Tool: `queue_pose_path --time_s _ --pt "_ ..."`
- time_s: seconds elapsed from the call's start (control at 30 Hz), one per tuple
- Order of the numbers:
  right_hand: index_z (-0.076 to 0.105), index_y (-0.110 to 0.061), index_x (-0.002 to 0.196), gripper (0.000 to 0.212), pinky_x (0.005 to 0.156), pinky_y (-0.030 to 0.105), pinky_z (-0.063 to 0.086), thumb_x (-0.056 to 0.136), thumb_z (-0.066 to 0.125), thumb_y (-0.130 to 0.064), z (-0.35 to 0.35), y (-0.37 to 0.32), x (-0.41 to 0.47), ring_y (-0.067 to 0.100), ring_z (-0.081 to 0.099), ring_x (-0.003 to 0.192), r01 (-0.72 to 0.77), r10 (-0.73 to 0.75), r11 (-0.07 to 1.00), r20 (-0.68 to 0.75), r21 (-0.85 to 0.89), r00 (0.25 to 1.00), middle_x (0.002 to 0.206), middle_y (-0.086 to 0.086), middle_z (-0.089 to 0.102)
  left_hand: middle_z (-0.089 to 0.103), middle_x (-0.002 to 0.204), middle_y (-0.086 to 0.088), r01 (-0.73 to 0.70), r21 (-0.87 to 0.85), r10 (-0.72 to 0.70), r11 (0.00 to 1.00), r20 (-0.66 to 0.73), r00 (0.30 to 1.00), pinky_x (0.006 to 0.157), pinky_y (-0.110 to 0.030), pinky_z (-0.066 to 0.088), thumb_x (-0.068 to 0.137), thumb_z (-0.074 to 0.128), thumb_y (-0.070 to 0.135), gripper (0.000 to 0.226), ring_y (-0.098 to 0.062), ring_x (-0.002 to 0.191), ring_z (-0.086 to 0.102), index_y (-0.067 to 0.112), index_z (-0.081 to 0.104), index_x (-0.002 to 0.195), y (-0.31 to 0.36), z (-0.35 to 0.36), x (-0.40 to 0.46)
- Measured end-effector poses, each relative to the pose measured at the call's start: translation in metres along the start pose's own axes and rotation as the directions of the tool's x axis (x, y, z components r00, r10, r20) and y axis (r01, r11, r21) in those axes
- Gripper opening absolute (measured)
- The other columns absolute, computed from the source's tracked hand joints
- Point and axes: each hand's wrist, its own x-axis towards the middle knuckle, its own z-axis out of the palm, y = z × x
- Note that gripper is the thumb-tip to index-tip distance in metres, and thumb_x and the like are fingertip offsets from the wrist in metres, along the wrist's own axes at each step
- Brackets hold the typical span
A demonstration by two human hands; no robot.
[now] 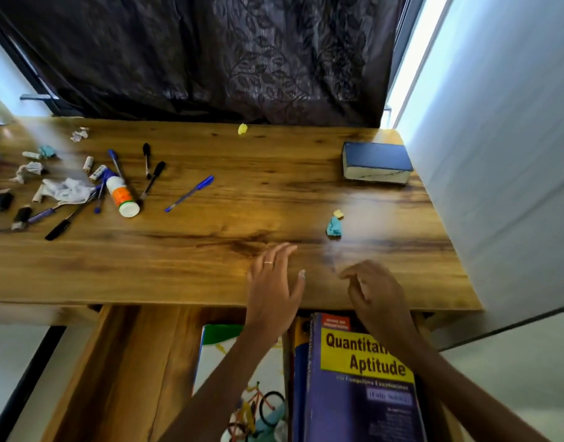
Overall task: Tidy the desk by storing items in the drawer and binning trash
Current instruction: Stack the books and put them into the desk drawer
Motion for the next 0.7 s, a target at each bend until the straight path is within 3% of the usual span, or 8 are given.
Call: queue_pose_path --time_s 0.13,0.23,0.43,0.63,0.7 --pt "0.064 -0.013 0.099 0.019 0.072 0.029 0.044 0.082 0.057 -0.006 -0.006 0.037 0.071 0.022 0.054 0.096 -0.015 0.012 0.994 -0.028 -0.111 1.000 0.102 0.007 0.063 0.031 0.152 0.007 0.060 0.074 -0.069 0.995 0.126 0.990 0.112 -0.037 0.020 0.096 0.040 0.040 0.049 -0.014 0.141 0.021 0.026 0.033 0.143 -0.002 0.029 0.047" --pt "0.058 -0.014 0.113 0.030 0.085 0.038 0.042 0.083 0.060 -0.014 -0.009 0.068 0.124 0.026 0.047 0.110 -0.070 0.081 0.971 0.041 -0.227 0.996 0.120 0.009 0.055 0.029 0.153 0.007 0.048 0.203 -0.071 0.978 0.111 0.991 0.115 -0.036 0.015 0.097 0.032 0.045 0.051 -0.013 0.143 0.018 0.026 0.031 0.145 -0.008 0.046 0.053" --pt "0.029 -0.018 0.140 0.083 0.104 0.049 0.028 0.073 0.074 -0.037 -0.024 0.112 0.244 0.033 0.027 0.131 -0.092 0.208 0.870 0.190 -0.485 0.960 0.145 0.012 0.028 0.040 0.147 0.007 0.036 0.234 -0.042 0.971 0.021 0.999 0.113 -0.037 0.021 0.092 0.025 0.049 0.054 -0.012 0.139 0.028 0.027 0.040 0.140 -0.010 0.051 0.050" --pt "0.002 -0.022 0.148 0.127 0.113 0.054 0.014 0.055 0.084 -0.048 -0.019 0.139 0.332 0.034 0.004 0.142 -0.013 0.306 0.816 0.412 -0.579 0.858 0.156 0.008 0.005 0.045 0.143 0.008 0.065 0.196 -0.065 0.978 -0.007 0.998 0.113 -0.038 0.028 0.092 0.032 0.044 0.050 -0.010 0.137 0.033 0.027 0.046 0.136 -0.012 0.055 0.052" --pt "-0.005 -0.023 0.148 0.135 0.113 0.053 0.019 0.051 0.086 -0.047 -0.009 0.138 0.348 0.033 0.002 0.142 0.020 0.356 0.801 0.503 -0.598 0.788 0.155 0.007 0.003 0.043 0.144 0.010 0.061 0.186 -0.061 0.981 -0.008 0.998 0.114 -0.036 0.026 0.092 0.033 0.044 0.048 -0.008 0.138 0.030 0.028 0.046 0.136 -0.014 0.056 0.051"
